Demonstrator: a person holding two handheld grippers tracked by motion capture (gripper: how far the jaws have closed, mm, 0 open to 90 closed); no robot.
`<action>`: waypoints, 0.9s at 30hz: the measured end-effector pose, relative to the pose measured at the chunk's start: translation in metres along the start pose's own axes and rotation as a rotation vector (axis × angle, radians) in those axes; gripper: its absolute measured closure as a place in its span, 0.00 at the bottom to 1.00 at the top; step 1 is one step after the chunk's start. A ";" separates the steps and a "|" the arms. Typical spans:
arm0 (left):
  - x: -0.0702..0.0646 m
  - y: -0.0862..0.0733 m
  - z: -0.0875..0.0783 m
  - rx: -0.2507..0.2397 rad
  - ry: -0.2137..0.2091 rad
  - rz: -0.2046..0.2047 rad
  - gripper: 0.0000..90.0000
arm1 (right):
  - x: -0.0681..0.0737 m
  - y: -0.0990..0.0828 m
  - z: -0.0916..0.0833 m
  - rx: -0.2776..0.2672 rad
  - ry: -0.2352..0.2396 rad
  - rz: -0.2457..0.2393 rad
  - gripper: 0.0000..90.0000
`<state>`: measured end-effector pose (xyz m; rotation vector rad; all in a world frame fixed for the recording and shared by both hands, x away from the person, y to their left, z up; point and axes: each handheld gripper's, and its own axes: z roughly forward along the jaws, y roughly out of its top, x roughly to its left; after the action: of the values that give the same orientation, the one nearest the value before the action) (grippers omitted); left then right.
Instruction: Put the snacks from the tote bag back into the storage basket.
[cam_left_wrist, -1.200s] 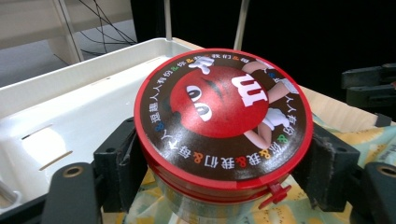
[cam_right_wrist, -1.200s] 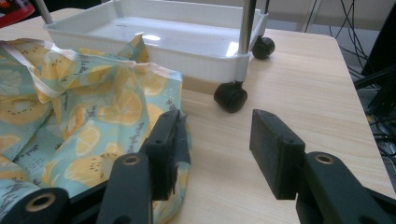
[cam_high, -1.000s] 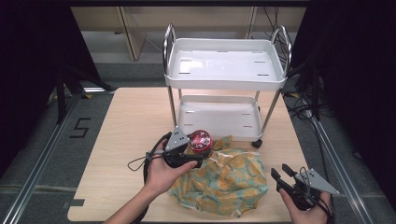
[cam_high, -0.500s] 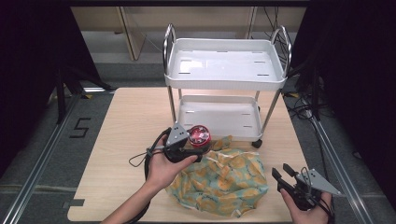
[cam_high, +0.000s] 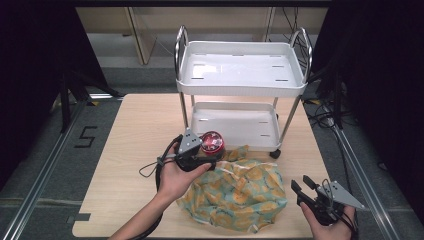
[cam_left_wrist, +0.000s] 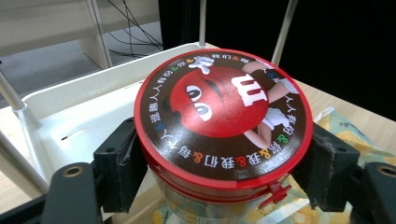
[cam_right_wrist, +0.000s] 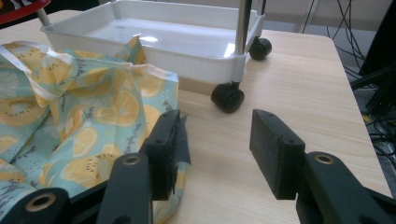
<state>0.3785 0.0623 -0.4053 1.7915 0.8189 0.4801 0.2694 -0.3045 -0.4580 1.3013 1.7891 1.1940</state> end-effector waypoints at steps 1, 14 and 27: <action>0.000 0.000 0.000 0.000 -0.001 -0.005 0.28 | 0.000 0.000 0.000 0.000 0.001 0.001 0.60; 0.006 -0.002 0.005 0.006 0.033 -0.024 0.28 | -0.001 0.000 -0.001 0.003 -0.008 -0.002 0.60; 0.006 -0.004 0.014 0.006 0.080 -0.036 0.28 | -0.001 0.000 0.000 0.003 -0.001 -0.004 0.60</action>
<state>0.3907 0.0586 -0.4140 1.7692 0.9073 0.5291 0.2693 -0.3061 -0.4582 1.2991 1.7921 1.1892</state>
